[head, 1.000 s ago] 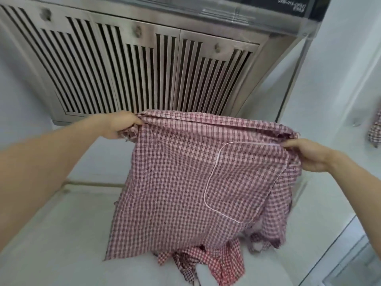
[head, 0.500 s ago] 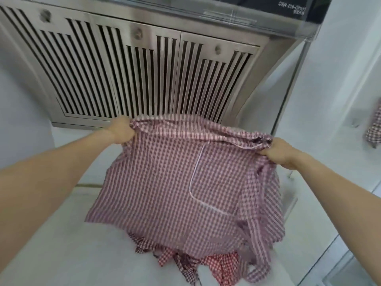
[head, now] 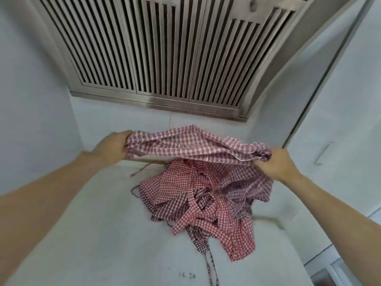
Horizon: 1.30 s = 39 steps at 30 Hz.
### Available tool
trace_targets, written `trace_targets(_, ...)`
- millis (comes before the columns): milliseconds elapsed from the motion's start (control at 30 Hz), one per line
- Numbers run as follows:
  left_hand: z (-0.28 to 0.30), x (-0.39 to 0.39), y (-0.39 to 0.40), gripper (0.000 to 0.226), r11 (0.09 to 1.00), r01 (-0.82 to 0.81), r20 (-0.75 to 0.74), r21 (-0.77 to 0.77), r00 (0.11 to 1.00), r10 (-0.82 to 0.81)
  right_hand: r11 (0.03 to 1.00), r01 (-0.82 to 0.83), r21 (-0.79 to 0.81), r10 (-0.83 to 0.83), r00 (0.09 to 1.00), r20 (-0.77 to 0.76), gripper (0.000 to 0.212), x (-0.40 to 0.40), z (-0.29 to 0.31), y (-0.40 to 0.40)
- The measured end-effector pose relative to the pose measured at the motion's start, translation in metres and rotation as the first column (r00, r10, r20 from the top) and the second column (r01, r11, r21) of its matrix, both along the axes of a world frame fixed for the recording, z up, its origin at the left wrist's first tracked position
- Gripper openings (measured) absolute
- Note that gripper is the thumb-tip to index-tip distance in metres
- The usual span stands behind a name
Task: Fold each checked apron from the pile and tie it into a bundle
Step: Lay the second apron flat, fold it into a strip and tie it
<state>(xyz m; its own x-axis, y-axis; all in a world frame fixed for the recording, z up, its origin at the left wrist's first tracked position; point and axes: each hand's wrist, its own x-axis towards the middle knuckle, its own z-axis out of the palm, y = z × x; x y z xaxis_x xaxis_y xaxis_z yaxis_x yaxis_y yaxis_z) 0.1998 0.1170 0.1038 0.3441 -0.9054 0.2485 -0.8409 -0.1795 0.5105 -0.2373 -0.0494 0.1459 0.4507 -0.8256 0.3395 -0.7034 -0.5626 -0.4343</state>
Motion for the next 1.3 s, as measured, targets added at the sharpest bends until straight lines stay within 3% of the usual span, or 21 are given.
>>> trace_targets(100, -0.076, 0.006, 0.013, 0.039, 0.957, 0.091, 0.034, 0.275, 0.994, -0.104, 0.988, 0.002, 0.152, 0.04, 0.962, -0.27, 0.018, -0.005, -0.067, 0.013)
trace_targets(167, -0.123, -0.004, 0.031, 0.036, 0.937, 0.105, 0.066, 0.333, 0.989, -0.134, 0.967, 0.023, 0.255, 0.078, 0.923, -0.377, 0.021, -0.015, -0.118, 0.022)
trace_targets(267, -0.186, -0.019, 0.065, 0.027, 0.888, 0.151, 0.022, 0.435, 0.984, -0.177, 0.878, 0.02, 0.478, 0.206, 0.886, -0.415, 0.033, -0.04, -0.2, 0.039)
trace_targets(333, -0.214, -0.031, 0.086, 0.027, 0.791, 0.175, -0.044, 0.586, 0.982, -0.185, 0.799, -0.031, 0.601, 0.309, 0.878, -0.365, 0.02, -0.051, -0.233, 0.061)
trace_targets(400, -0.229, -0.04, 0.102, 0.026, 0.708, 0.186, -0.082, 0.682, 0.98, -0.179, 0.778, -0.032, 0.627, 0.311, 0.887, -0.342, 0.014, -0.064, -0.251, 0.079)
trace_targets(500, -0.239, -0.049, 0.109, 0.031, 0.637, 0.201, -0.096, 0.744, 0.976, -0.197, 0.769, 0.027, 0.639, 0.268, 0.893, -0.361, 0.025, -0.08, -0.274, 0.085)
trace_targets(600, -0.244, -0.054, 0.113, 0.03, 0.569, 0.262, -0.156, 0.779, 0.961, -0.228, 0.681, 0.082, 0.728, 0.335, 0.849, -0.409, 0.031, -0.079, -0.276, 0.09)
trace_targets(700, -0.245, -0.053, 0.11, 0.014, 0.54, 0.244, -0.162, 0.806, 0.967, -0.194, 0.62, 0.126, 0.775, 0.358, 0.833, -0.421, 0.017, -0.074, -0.272, 0.092)
trace_targets(733, -0.244, -0.052, 0.109, 0.013, 0.523, 0.233, -0.164, 0.82, 0.971, -0.175, 0.585, 0.145, 0.798, 0.374, 0.825, -0.424, 0.023, -0.073, -0.268, 0.093)
trace_targets(800, -0.238, -0.053, 0.105, 0.015, 0.419, 0.225, -0.18, 0.88, 0.973, -0.144, 0.469, 0.185, 0.864, 0.419, 0.815, -0.401, 0.034, -0.07, -0.258, 0.097)
trace_targets(867, -0.228, -0.051, 0.104, 0.022, 0.209, 0.224, -0.2, 0.952, 0.971, -0.131, 0.326, 0.212, 0.921, 0.468, 0.81, -0.353, 0.044, -0.068, -0.245, 0.1)
trace_targets(933, -0.219, -0.047, 0.107, 0.049, 0.067, 0.229, -0.222, 0.971, 0.97, -0.099, 0.192, 0.257, 0.947, 0.541, 0.777, -0.321, 0.049, -0.066, -0.232, 0.102)
trace_targets(1000, -0.209, -0.037, 0.108, 0.067, 0.074, 0.259, -0.256, 0.963, 0.965, -0.048, 0.083, 0.285, 0.955, 0.546, 0.789, -0.283, 0.08, -0.065, -0.217, 0.096)
trace_targets(1067, -0.194, -0.025, 0.103, 0.062, 0.135, 0.323, -0.328, 0.937, 0.944, 0.022, 0.022, 0.256, 0.966, 0.466, 0.853, -0.236, 0.097, -0.064, -0.202, 0.08)
trace_targets(1200, -0.158, -0.001, 0.085, 0.059, 0.219, 0.428, -0.462, 0.877, 0.877, 0.133, 0.084, 0.182, 0.98, 0.438, 0.876, -0.2, 0.094, -0.06, -0.172, 0.04)
trace_targets(1300, -0.138, 0.011, 0.07, 0.06, 0.33, 0.407, -0.485, 0.851, 0.851, 0.2, 0.043, 0.129, 0.991, 0.38, 0.915, -0.136, 0.063, -0.049, -0.145, 0.021)
